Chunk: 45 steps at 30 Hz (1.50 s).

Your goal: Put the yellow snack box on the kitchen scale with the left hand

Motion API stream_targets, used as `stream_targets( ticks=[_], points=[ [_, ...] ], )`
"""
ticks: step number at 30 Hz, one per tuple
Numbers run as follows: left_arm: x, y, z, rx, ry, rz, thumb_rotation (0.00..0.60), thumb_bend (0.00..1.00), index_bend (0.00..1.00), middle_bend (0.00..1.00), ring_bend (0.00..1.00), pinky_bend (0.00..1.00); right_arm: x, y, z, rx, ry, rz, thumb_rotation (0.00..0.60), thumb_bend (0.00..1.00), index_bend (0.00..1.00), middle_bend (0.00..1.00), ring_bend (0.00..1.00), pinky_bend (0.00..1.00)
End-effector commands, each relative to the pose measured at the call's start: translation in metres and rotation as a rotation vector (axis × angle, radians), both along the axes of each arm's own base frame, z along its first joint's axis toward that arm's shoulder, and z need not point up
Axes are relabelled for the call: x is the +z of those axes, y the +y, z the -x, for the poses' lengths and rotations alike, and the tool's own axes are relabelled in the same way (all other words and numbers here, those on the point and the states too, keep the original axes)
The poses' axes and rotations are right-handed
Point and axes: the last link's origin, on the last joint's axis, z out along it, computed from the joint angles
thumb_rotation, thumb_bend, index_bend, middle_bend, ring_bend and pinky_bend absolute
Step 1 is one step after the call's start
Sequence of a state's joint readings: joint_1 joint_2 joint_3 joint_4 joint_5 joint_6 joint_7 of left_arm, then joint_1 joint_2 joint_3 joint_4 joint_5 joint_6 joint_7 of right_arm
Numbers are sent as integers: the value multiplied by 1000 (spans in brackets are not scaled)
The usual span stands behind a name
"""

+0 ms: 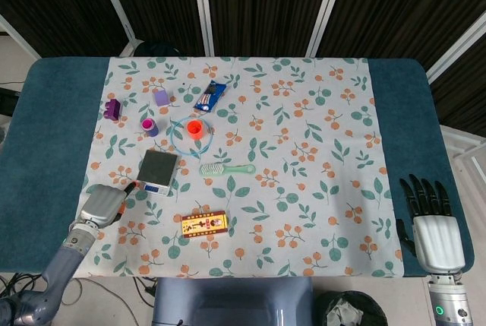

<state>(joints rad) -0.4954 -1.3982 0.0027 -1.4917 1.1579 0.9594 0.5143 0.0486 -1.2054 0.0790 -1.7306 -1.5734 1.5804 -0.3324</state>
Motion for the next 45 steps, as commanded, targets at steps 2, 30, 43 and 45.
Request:
stream_targets(
  ticks=[2,30,43,45],
  points=[
    [-1,0,0,-3,3,3,600,702,318,868,766,718,0,0,0,0,0,-1,600,513,34,67,58,14],
    [-6,-1,4,-2,40,16,600,702,333,867,766,718,1,0,0,1,-2,3,600,513,34,67,58,14],
    [23,3,-29,-79,-110,-120,600,509,236,591,571,648,0,0,0,1,-2,1,600,513,34,67,58,14],
    [28,2,-34,-88,-143,-132,600,398,197,494,486,565,0,0,0,1,-2,3,600,513,34,67,58,14]
  ],
)
